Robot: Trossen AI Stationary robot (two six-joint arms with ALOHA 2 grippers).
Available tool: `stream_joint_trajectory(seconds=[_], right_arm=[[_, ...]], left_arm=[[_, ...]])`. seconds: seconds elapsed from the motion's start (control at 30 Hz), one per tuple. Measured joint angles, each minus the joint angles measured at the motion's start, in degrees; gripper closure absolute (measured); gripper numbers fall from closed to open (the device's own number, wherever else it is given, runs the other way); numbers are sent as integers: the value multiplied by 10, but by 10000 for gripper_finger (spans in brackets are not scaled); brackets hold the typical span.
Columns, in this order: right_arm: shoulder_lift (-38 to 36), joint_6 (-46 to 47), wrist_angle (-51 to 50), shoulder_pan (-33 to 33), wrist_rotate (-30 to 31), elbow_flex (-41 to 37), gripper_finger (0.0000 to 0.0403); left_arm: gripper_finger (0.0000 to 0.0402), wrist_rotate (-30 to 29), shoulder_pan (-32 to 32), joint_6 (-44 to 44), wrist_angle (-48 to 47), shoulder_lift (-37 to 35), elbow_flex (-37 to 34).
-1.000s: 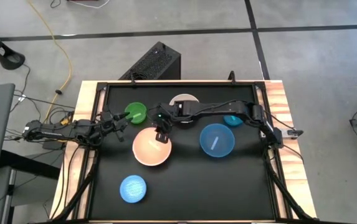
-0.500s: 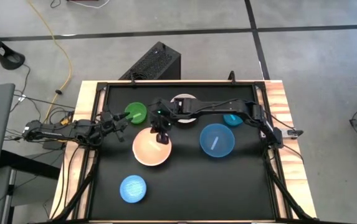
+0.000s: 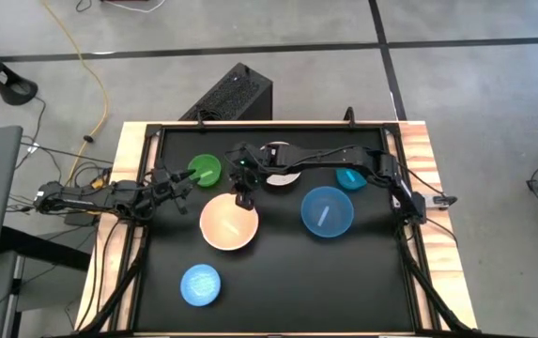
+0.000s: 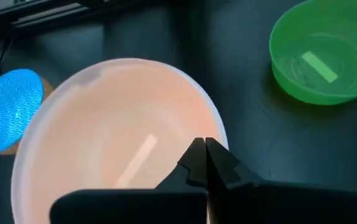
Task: Nest bowls inside each other
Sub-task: Stack the orange bowl on top of the bottom white bowl, then stack the large blue bowl on top of the orange bowl
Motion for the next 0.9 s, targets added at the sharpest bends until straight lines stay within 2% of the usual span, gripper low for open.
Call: stream_joint_trajectory(seconds=[0.23,0.43,0.53,0.6,0.7,0.9], right_arm=[[-25,0,-33,0,1,0,398],[-89,0,-190,4,3,0,397],[-127,9,-261,4,28,-17,397],[-164,26,-280,3,63,-55,397],[-237,61,-260,4,112,-157,397],[-393,171,-183,-6,142,-387,397]], left_arm=[[262,0,0,0,-2,0,0],[262,0,0,0,-5,0,0],[262,1,0,0,-5,0,0],[262,5,0,0,-7,0,0],[262,11,0,-6,-12,0,0],[262,17,0,-15,-17,0,0]])
